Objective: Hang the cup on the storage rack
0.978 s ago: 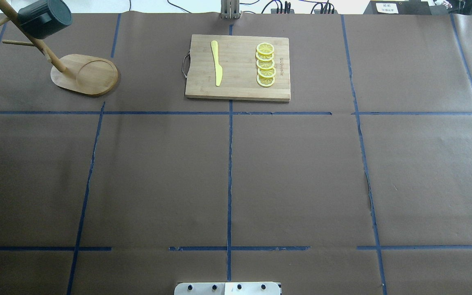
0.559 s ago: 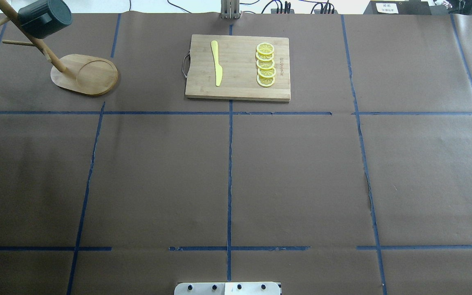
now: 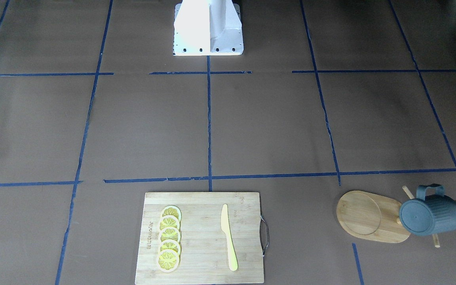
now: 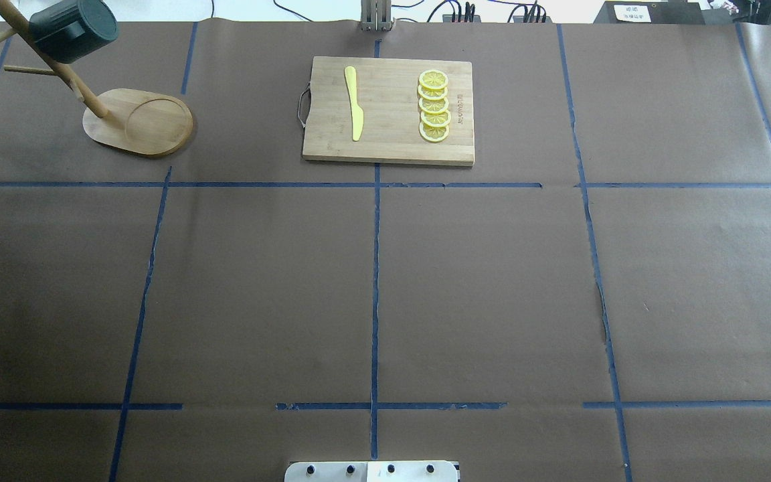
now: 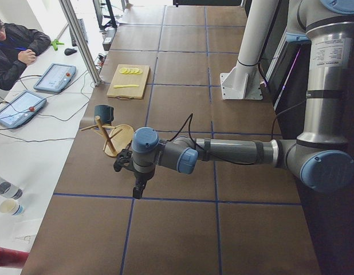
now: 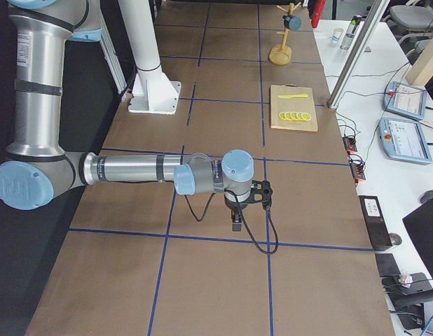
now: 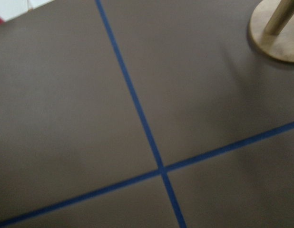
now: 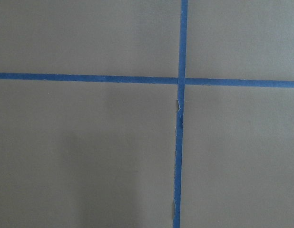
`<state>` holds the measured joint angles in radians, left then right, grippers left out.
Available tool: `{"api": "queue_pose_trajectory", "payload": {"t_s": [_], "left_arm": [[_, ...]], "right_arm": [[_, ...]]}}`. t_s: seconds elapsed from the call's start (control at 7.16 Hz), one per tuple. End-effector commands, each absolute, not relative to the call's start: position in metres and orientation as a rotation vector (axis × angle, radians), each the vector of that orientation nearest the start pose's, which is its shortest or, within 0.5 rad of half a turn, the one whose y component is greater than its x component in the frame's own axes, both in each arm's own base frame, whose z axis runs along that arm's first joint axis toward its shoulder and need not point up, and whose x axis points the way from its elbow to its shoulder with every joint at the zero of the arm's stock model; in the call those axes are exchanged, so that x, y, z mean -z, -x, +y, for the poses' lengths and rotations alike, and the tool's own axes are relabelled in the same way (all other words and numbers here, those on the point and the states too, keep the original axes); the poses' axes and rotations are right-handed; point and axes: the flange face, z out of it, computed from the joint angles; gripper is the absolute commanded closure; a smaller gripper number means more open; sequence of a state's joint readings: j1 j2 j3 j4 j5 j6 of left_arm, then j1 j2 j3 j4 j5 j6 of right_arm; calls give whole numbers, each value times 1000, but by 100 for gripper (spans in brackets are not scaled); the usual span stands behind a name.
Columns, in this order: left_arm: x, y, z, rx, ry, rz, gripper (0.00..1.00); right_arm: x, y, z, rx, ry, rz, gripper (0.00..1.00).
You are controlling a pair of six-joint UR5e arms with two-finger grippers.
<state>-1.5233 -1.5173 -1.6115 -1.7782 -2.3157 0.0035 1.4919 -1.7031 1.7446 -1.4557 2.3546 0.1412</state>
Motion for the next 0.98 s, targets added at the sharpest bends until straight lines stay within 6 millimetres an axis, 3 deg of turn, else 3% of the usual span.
{"api": "queue_pose_trajectory", "payload": {"t_s": [0.0, 0.42, 0.7, 0.84], "left_arm": [[-692, 50, -420, -44, -32, 816, 0], [-679, 51, -437, -32, -1, 799, 0], [-649, 52, -440, -34, -15, 799, 0], [-657, 52, -432, -22, 15, 804, 0]], "right_arm": [[-623, -28, -446, 2, -60, -792, 0], [-624, -29, -446, 2, -60, -786, 0], [-623, -29, -446, 3, -61, -786, 0], [-624, -28, -447, 6, -61, -784, 0]]}}
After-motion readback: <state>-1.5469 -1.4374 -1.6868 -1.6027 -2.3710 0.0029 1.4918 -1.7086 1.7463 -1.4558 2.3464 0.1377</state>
